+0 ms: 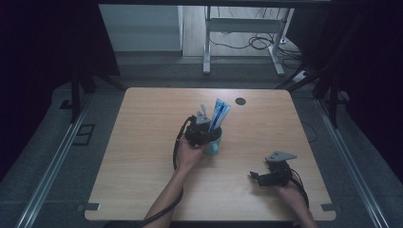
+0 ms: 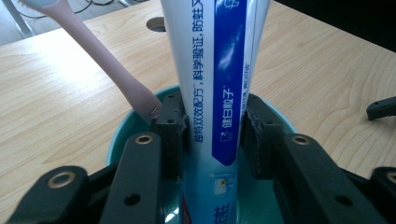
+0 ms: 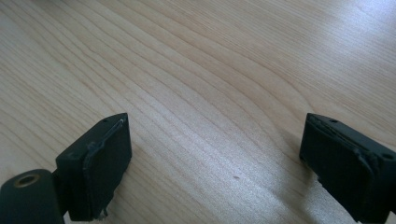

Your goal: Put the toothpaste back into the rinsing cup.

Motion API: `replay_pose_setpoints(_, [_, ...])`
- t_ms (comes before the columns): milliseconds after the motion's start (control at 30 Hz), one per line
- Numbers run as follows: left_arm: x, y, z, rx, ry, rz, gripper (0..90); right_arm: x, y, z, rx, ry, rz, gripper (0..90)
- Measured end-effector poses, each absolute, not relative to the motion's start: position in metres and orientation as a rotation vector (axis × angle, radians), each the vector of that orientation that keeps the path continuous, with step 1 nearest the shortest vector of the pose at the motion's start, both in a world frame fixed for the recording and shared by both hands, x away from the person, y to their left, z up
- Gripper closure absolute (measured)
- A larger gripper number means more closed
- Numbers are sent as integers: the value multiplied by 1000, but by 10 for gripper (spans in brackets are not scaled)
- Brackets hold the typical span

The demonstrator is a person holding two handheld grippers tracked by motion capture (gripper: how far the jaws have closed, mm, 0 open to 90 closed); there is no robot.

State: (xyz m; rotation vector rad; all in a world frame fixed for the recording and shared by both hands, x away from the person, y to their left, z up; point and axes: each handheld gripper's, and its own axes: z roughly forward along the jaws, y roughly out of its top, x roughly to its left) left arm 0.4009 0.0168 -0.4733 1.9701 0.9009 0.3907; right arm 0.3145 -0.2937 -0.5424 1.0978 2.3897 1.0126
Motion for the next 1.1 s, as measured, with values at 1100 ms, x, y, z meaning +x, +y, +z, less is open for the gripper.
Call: replay_pose_setpoints(1100, [394,24,-473,1973,899,361,345,314,-294,-542,1099,2389,1012,91])
